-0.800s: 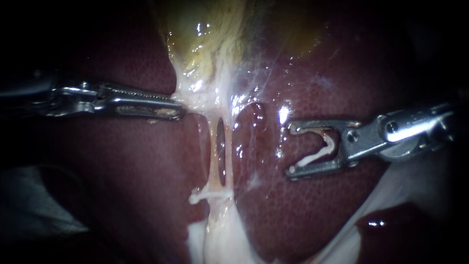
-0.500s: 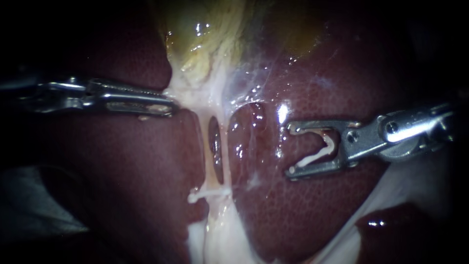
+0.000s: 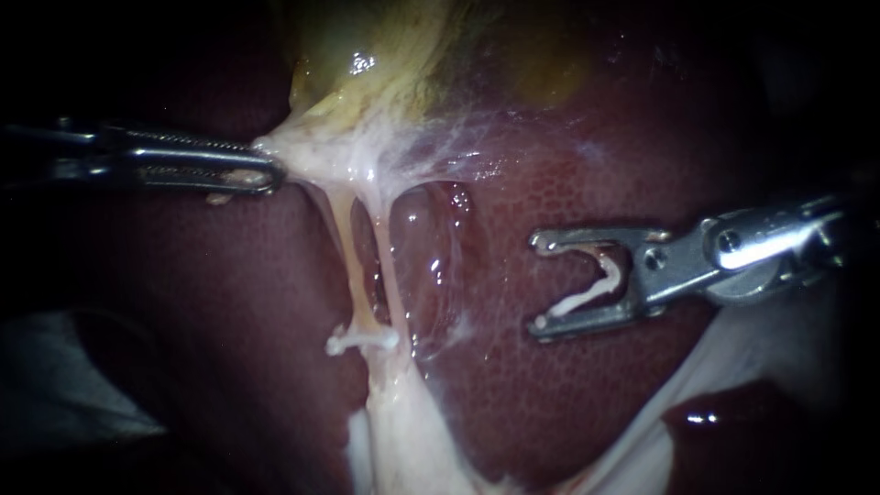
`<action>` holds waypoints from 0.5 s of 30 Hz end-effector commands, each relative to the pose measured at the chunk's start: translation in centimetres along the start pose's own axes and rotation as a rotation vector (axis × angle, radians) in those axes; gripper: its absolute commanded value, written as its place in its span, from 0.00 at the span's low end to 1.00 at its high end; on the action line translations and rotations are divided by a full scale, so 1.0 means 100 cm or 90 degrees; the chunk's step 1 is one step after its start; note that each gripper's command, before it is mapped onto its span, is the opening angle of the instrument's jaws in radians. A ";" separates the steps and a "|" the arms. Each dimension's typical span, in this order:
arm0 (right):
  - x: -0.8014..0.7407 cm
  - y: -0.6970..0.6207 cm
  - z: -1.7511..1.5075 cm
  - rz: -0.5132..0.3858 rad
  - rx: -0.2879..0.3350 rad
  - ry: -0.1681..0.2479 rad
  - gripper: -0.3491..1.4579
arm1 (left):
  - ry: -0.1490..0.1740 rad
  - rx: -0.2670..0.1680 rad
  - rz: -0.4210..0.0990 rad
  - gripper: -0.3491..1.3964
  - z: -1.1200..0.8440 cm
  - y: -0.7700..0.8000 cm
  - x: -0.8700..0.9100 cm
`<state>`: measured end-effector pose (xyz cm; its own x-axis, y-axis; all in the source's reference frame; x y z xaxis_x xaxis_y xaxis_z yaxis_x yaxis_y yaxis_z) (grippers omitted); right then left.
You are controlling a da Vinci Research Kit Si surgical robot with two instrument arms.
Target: Clipping second clip left tube
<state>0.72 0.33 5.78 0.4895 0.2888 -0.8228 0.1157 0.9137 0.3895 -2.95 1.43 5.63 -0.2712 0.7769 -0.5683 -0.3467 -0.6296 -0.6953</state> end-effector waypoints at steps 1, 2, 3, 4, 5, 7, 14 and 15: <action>0.0002 -0.0002 0.0005 0.009 0.005 0.007 0.47 | 0.000 0.001 0.000 0.00 0.0000 0.0001 0.0000; 0.0005 -0.0004 0.0012 0.015 0.011 0.018 0.47 | 0.000 0.001 0.000 0.00 0.0001 0.0001 0.0000; 0.0008 -0.0005 0.0017 0.021 0.016 0.024 0.47 | 0.001 0.001 0.000 0.00 0.0001 0.0001 0.0001; 0.0010 -0.0006 0.0023 0.027 0.021 0.030 0.47 | 0.001 0.001 0.000 0.00 0.0001 0.0001 0.0001; 0.0013 -0.0007 0.0031 0.036 0.025 0.034 0.47 | 0.001 0.001 -0.001 0.00 0.0002 0.0002 0.0001; 0.0016 -0.0007 0.0043 0.046 0.034 0.041 0.47 | 0.001 0.002 0.003 0.00 0.0002 0.0002 0.0001; 0.0016 -0.0004 0.0087 0.096 0.057 0.077 0.47 | 0.001 0.003 0.002 0.00 0.0005 0.0004 0.0002; 0.0015 -0.0002 0.0094 0.104 0.062 0.080 0.47 | 0.001 0.003 0.002 0.00 0.0005 0.0004 0.0002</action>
<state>1.64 0.07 6.06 0.3943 0.4799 -0.7837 0.1301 0.8151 0.5646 -3.02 1.43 5.60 -0.2702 0.7744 -0.5720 -0.3502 -0.6325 -0.6909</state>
